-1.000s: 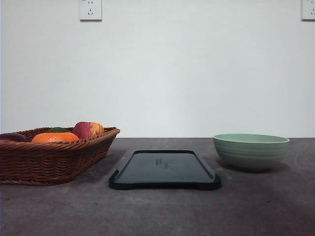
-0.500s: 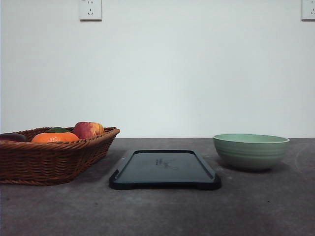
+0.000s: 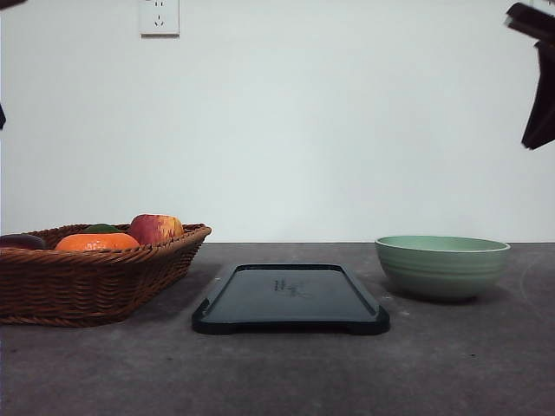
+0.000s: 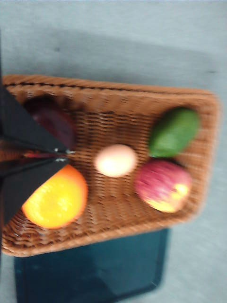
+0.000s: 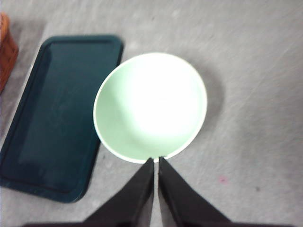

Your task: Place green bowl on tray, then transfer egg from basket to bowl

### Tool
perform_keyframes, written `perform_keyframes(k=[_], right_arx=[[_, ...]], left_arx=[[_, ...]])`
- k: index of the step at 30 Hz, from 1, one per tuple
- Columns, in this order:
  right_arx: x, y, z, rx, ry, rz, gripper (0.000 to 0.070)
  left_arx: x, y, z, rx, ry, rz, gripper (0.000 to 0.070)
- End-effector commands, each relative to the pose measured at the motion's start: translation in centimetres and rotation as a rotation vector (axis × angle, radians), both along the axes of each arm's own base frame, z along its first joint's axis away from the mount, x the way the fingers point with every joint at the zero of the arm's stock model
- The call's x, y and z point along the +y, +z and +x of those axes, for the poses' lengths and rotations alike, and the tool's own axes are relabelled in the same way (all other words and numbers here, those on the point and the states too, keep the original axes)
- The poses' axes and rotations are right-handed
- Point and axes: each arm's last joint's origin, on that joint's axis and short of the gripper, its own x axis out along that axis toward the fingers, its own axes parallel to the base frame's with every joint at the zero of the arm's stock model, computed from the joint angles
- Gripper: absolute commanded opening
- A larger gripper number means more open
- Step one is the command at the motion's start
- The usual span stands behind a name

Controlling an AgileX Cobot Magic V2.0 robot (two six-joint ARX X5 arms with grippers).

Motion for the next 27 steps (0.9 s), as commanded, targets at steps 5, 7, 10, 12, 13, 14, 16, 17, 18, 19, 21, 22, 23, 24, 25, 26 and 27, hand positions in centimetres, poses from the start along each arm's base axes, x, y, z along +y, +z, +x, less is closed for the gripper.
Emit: perform_keyframes(k=[5,7,10,12,13,14,16,17,18,19,21,22,23,24,25,26,27], right_arx=[[0.2,-0.2,0.7,0.01,0.039,-0.012,0.001],[0.2,-0.2,0.7,0.004,0.05,-0.023,0.0037],[0.2,-0.2,0.7,0.009,0.057,-0.029,0.0232],[0.2,-0.2,0.6,0.013,0.057,-0.03,0.0347],[0.2,-0.2,0.6,0.013,0.057,-0.03,0.0369],[0.2,-0.2,0.6,0.014,0.057,-0.03,0.0379],[0.2,-0.1,0.6,0.019,0.055,-0.03,0.0378],[0.2,-0.1,0.7,0.027,0.052,-0.029,0.0377],[0.2,0.0,0.7,0.04,0.049,-0.028,0.0376],[0.2,0.1,0.9,0.059,0.048,-0.029,0.0372],[0.2,0.3,1.2,0.098,0.046,-0.032,0.0357],[0.1,0.3,1.6,0.119,0.045,-0.035,0.035],[0.1,0.3,1.9,0.139,0.044,-0.038,0.0347],[0.1,0.4,2.3,0.158,0.044,-0.042,0.0347],[0.1,0.3,2.7,0.177,0.044,-0.046,0.0347],[0.2,0.3,3.1,0.195,0.044,-0.051,0.0347],[0.2,0.2,3.6,0.211,0.043,-0.056,0.0347]], left_arx=[[-0.2,0.7,0.3,-0.024,-0.024,0.009,0.0007],[-0.2,0.7,0.3,-0.022,-0.023,0.009,0.0071],[-0.2,0.6,0.3,-0.021,-0.023,0.009,0.0273],[-0.2,0.6,0.3,-0.02,-0.023,0.009,0.0347],[-0.2,0.6,0.3,-0.019,-0.023,0.009,0.0351],[-0.2,0.6,0.3,-0.018,-0.023,0.009,0.0352],[-0.2,0.6,0.3,-0.018,-0.023,0.009,0.0352],[-0.2,0.6,0.3,-0.018,-0.023,0.009,0.0352],[-0.2,0.6,0.3,-0.019,-0.023,0.009,0.0352],[-0.2,0.6,0.3,-0.019,-0.023,0.009,0.0352],[-0.2,0.6,0.3,-0.019,-0.022,0.008,0.0352],[-0.2,0.6,0.3,-0.019,-0.022,0.008,0.0352],[-0.2,0.6,0.3,-0.019,-0.022,0.008,0.0351],[-0.2,0.6,0.3,-0.019,-0.022,0.008,0.0351],[-0.2,0.6,0.3,-0.019,-0.022,0.008,0.0351],[-0.2,0.6,0.3,-0.019,-0.022,0.008,0.0351],[-0.2,0.6,0.3,-0.019,-0.021,0.007,0.0351]])
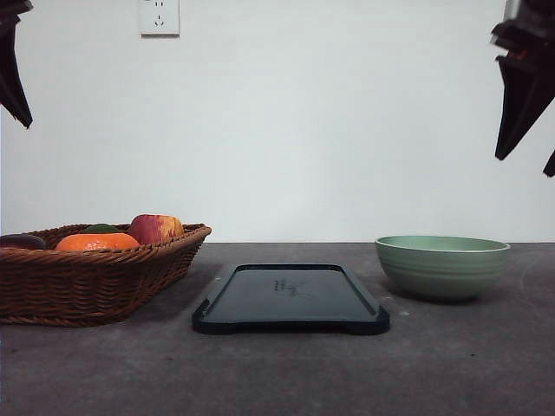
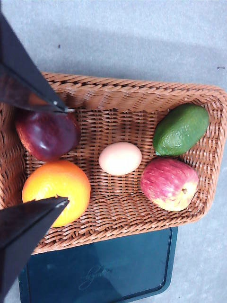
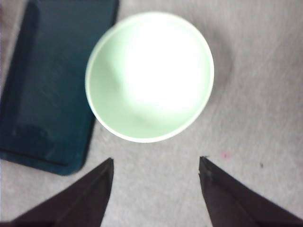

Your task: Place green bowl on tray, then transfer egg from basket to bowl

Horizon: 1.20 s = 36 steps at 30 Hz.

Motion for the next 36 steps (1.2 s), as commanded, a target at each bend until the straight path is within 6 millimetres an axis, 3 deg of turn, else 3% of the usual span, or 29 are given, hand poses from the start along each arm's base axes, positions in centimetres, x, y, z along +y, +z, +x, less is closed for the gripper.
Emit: perform_keyframes(k=[1,18,27,32,36], right_arx=[[0.0,0.1,1.2,0.01,0.004,-0.025,0.0347],[0.1,-4.5,9.6,0.15,0.014,-0.136,0.0334],[0.2,-6.2,11.7,0.179,0.023,-0.141,0.0057],[0.1,-7.0,11.6,0.227,0.027,-0.145,0.0003],[0.1,-6.8,11.4,0.25,0.029,-0.145,0.0003]], left_arx=[[0.0,0.7,0.2,-0.023,-0.009,0.003,0.0351],[0.0,0.7,0.2,-0.024,-0.004,-0.003,0.0351],[0.0,0.7,0.2,-0.022,0.001,-0.008,0.0351],[0.0,0.7,0.2,-0.023,0.001,-0.008,0.0351],[0.0,0.7,0.3,-0.023,0.001,-0.008,0.0351]])
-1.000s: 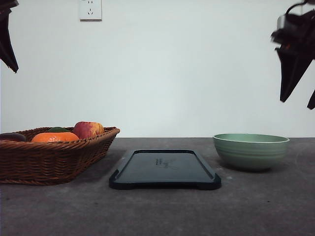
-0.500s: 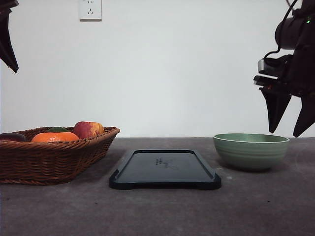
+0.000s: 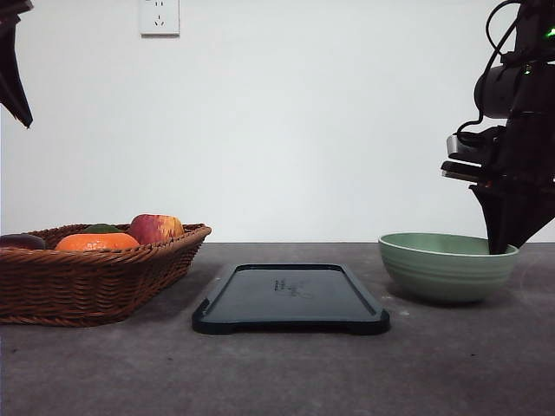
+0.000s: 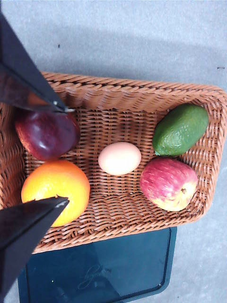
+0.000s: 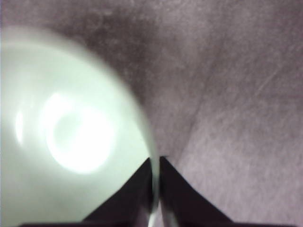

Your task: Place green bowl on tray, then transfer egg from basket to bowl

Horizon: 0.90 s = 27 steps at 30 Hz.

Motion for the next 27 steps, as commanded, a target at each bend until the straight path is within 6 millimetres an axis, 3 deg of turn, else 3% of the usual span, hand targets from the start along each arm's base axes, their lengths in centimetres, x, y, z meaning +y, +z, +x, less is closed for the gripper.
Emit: perform_keyframes(k=[1,10,18,22,27], right_arx=[[0.0,0.3,0.5,0.001,0.009,-0.006,0.0003],[1.4,4.6,0.5,0.046,0.056,-0.004,0.0003],[7.1,9.0,0.4,-0.079,0.208,0.01,0.0003],[10.5,9.3,0.7,-0.131,0.289,0.024,0.0003],[13.7,7.6,1.7,-0.128,0.334,0.034,0.0003]], left_arx=[[0.0,0.7,0.2,-0.022,-0.002,-0.004,0.0351],[0.0,0.7,0.2,-0.021,-0.002,-0.004,0.035],[0.0,0.7,0.2,-0.021,-0.002,-0.004,0.035],[0.0,0.7,0.2,-0.021,-0.002,-0.004,0.035],[0.0,0.7,0.2,-0.02,-0.002,-0.004,0.035]])
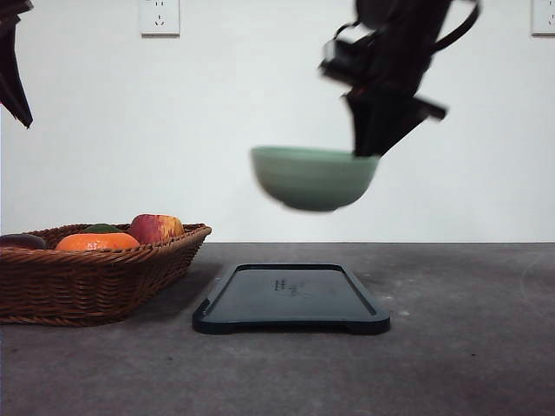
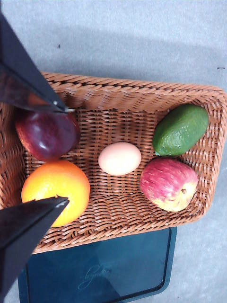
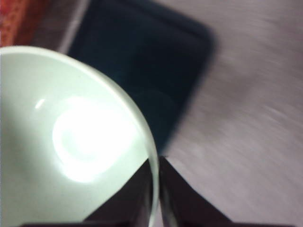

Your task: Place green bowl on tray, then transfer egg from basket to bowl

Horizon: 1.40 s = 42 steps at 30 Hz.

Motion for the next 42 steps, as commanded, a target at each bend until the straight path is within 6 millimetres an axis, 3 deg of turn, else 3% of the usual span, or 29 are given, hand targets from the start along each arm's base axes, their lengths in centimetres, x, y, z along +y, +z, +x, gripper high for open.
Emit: perform_keyframes(k=[1,6,20,34,36,40,42], right_arx=[[0.9,-1.0,0.9,0.004,-0.003,0.005,0.0003],[2.4,-3.2,1.6,0.031,0.006,0.0,0.0003],[3.1,-7.0,3.4,0.075,0.009,0.015,0.0003],[3.1,-7.9,3.6,0.09,0.004,0.002,0.0006],[3.2,-7.9,3.6,0.09,0.005,0.002,0.0028],[3.3,-7.9,3.5,0.094,0.001,0.004,0.0199],[3.2,-7.8,3.4,0.105,-0.014,0.004,0.0215]], left_arx=[[0.0,0.7,0.2,-0.02,-0.003,-0.004,0.035],[-0.1,0.7,0.2,-0.021,-0.003,-0.004,0.035],[-0.1,0.7,0.2,-0.021,-0.002,-0.005,0.035],[0.0,0.7,0.2,-0.02,-0.002,-0.005,0.035],[0.0,0.7,0.2,-0.02,-0.002,-0.005,0.035],[0.0,0.7,0.2,-0.02,-0.002,-0.004,0.035],[0.0,0.7,0.2,-0.021,-0.003,-0.004,0.035]])
